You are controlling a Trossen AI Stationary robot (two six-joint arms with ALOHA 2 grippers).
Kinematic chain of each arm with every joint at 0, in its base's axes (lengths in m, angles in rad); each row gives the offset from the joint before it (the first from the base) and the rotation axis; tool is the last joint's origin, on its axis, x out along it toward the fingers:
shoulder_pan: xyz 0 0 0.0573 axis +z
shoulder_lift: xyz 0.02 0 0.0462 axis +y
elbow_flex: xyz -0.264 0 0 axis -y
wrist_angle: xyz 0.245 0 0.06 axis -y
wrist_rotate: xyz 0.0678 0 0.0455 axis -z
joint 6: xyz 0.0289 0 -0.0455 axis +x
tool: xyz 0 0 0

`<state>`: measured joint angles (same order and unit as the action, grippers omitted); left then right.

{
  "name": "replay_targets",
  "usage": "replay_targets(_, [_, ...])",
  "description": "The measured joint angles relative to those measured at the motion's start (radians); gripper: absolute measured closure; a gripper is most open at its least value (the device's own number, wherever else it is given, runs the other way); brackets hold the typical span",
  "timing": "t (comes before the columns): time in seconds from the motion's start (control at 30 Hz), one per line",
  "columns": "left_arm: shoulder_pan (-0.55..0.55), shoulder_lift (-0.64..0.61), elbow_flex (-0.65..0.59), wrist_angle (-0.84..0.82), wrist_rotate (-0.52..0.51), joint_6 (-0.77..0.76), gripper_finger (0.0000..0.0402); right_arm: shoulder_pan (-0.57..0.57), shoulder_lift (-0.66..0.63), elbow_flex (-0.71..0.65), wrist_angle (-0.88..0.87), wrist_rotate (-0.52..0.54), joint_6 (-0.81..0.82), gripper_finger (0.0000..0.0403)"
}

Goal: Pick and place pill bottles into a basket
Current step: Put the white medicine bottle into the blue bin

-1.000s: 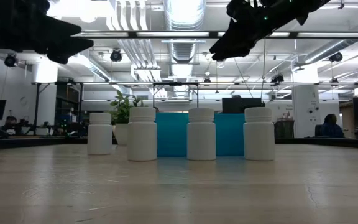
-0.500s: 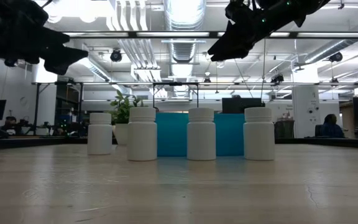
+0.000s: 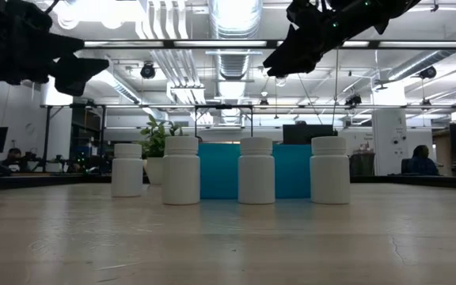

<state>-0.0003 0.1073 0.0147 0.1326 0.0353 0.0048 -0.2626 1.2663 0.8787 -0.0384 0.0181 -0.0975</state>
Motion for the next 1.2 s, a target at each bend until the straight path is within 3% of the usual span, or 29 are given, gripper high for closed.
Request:
replay_targets(0.3, [0.000,-0.070,-0.006,-0.011,-0.003,0.008,0.0107,0.000,0.000,-0.002,0.003,0.003,0.000,0.0074])
replay_targets(0.7, [0.000,-0.030,-0.007,-0.013,0.000,0.006,0.0107,-0.016,0.068,0.013,0.004,-0.007,0.013,0.0074])
replay_targets(0.9, [0.000,-0.009,-0.008,-0.012,0.000,0.005,0.0107,-0.062,0.192,0.155,-0.059,-0.109,0.013,0.0074])
replay_targets(1.2, [0.000,0.023,-0.008,-0.013,0.000,0.006,0.0107,-0.101,0.380,0.423,-0.306,-0.107,-0.047,0.0074])
